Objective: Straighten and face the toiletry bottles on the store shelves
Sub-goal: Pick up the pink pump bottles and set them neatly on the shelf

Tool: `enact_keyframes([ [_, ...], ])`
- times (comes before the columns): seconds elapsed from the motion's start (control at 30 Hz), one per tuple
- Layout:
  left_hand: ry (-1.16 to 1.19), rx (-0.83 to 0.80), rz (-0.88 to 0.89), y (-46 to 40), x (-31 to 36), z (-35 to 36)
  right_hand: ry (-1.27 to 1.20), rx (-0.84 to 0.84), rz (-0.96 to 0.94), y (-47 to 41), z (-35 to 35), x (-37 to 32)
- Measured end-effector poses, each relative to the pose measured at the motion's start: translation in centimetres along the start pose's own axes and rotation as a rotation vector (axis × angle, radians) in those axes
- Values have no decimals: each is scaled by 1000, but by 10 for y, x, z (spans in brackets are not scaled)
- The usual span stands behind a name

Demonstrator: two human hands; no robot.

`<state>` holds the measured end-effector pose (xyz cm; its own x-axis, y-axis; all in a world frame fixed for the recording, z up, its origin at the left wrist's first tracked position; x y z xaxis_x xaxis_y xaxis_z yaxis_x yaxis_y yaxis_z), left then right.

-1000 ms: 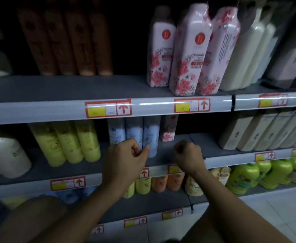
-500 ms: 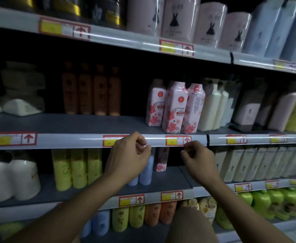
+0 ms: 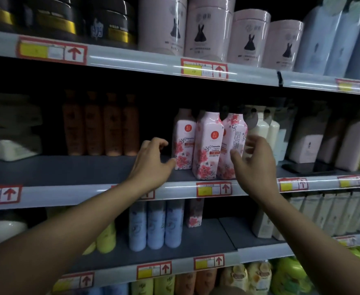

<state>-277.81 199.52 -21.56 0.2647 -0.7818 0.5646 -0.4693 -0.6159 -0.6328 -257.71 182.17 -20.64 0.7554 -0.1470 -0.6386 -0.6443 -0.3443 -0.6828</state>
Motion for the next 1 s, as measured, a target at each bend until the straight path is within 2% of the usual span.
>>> enact_keyframes([
  [0.13, 0, 35, 10, -40, -2, 9, 72, 85, -55, -33, 3, -11],
  [0.4, 59, -3, -11, -81, 5, 30, 213, 21, 10, -60, 21, -8],
  [0.67, 181, 65, -108, -81, -8, 35, 127, 122, -9, -41, 14, 0],
  [0.83, 229, 142, -69, -66, -9, 24, 36, 200, -64, -14, 4, 3],
  [1.0, 277, 200, -39, -40, -12, 13, 4, 126, -36, 13, -1, 13],
])
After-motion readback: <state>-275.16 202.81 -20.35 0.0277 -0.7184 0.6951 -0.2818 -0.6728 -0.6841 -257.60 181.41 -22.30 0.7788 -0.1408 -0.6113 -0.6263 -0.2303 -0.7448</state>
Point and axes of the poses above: each hand's wrist, its own y-axis away from the middle knuckle, its own z-axis out of the palm, x = y × z, the point moved 3 cm from there along -y, towards the middle knuckle, and after that the axes turned 4 degrees about z, right-handed, at the moved point
